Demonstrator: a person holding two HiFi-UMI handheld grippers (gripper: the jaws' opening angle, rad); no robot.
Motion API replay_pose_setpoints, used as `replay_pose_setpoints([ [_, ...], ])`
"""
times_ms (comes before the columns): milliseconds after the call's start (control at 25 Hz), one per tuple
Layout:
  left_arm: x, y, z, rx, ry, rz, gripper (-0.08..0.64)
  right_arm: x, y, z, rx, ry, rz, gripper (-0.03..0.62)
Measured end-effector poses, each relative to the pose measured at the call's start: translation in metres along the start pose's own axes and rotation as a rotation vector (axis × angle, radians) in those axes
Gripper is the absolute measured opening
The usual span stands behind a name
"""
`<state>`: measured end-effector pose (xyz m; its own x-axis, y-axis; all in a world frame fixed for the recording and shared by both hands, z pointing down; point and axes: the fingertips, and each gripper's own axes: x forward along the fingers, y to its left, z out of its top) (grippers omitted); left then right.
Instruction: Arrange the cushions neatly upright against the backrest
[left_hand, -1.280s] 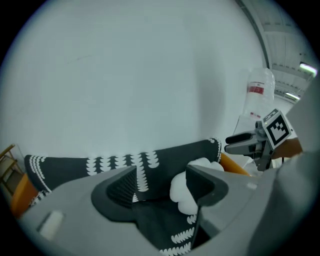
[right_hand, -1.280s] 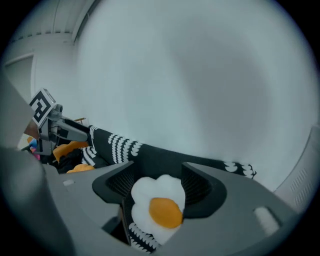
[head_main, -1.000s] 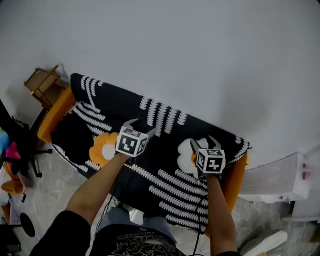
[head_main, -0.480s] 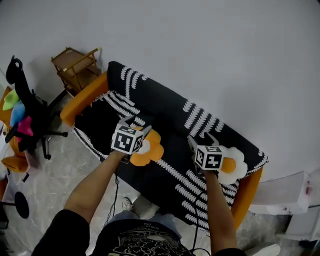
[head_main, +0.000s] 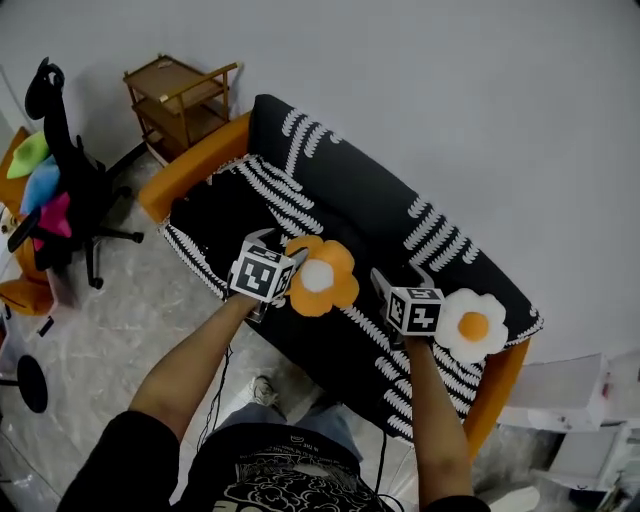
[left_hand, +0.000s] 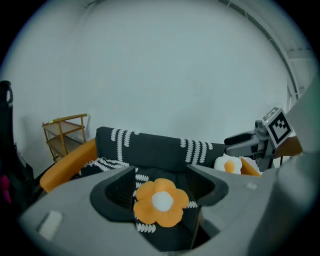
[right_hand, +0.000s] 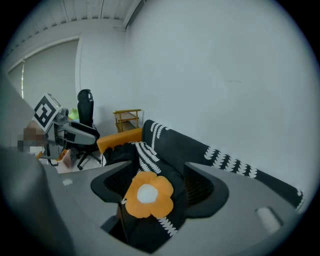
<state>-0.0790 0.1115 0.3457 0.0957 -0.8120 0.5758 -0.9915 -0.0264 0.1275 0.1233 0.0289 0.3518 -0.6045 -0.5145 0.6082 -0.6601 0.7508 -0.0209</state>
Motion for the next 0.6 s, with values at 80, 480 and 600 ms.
replay_pose_setpoints([
  [80, 0.002, 0.007, -0.012, -0.033, 0.013, -0.002, 0.311, 0.009, 0.008, 0.001, -0.03, 0.028, 0.013, 0.345],
  [480, 0.067, 0.049, -0.082, -0.244, 0.137, 0.083, 0.311, 0.119, 0.021, -0.018, -0.165, 0.165, 0.191, 0.351],
  [600, 0.104, 0.062, -0.103, -0.285, 0.197, 0.102, 0.318, 0.169, 0.014, -0.028, -0.195, 0.21, 0.241, 0.357],
])
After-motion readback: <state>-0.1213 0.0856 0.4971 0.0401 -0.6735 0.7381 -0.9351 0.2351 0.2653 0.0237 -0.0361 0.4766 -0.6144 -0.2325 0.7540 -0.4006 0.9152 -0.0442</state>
